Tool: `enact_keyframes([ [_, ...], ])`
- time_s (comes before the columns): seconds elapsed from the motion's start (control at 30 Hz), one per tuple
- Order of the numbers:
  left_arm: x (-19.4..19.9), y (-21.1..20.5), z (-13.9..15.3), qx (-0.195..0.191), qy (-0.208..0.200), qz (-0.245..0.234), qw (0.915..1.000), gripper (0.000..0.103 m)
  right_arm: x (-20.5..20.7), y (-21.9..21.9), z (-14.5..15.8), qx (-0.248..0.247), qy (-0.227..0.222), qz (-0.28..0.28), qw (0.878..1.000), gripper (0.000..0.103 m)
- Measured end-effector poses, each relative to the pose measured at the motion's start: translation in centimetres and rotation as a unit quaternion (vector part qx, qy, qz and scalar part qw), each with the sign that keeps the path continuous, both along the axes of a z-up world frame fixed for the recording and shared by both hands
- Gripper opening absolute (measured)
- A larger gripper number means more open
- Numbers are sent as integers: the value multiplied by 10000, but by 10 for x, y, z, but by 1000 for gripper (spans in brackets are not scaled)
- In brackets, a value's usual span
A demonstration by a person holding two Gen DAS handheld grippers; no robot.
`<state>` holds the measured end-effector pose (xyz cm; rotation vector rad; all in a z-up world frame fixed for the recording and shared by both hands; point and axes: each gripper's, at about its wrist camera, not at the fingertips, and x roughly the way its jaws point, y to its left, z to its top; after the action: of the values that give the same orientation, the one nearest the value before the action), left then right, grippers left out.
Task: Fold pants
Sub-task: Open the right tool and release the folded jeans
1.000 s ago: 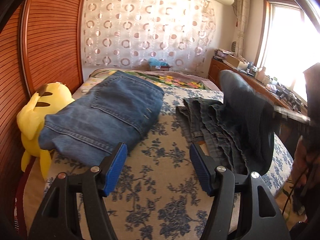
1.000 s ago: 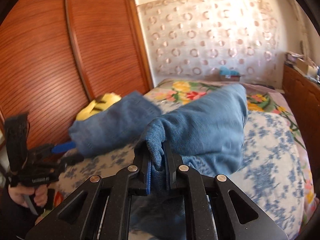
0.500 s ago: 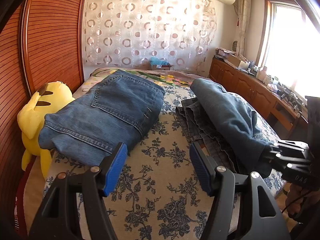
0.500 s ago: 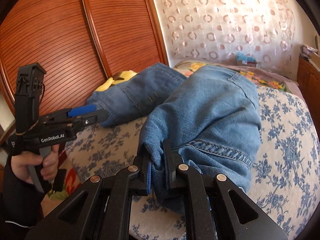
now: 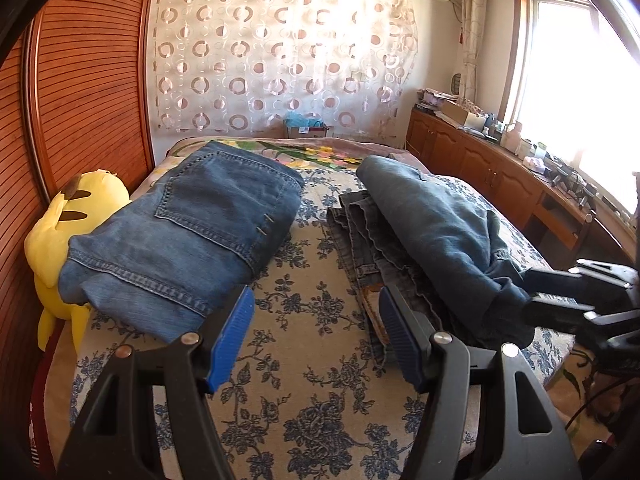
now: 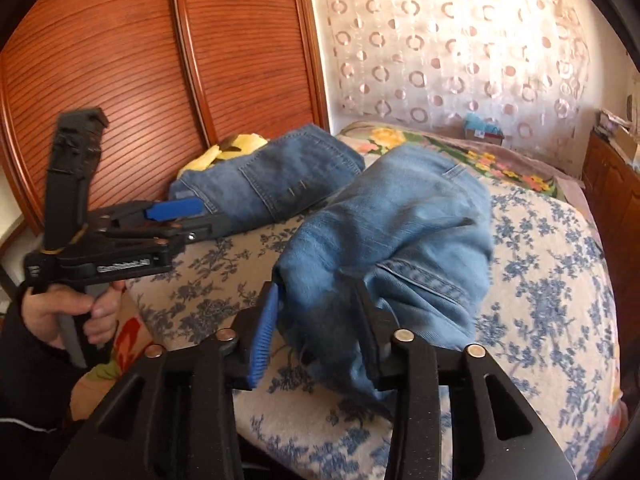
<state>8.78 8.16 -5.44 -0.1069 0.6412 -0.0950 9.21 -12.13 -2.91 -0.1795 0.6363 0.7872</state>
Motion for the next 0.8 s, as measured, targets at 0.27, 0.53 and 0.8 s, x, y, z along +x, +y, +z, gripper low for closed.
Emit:
enact_keyframes([
  [0.27, 8, -28, 15, 86, -135, -330, 9993, 65, 3, -43, 14, -8, -368, -555, 9978, 41],
  [0.53, 20, -68, 18, 157, -95, -816, 9965, 65, 35, -54, -16, -14, 165, -827, 9964, 41],
  [0.8, 26, -72, -3, 221, 237, -805, 9962, 65, 22, -51, -54, -293, 545, -622, 9961, 41],
])
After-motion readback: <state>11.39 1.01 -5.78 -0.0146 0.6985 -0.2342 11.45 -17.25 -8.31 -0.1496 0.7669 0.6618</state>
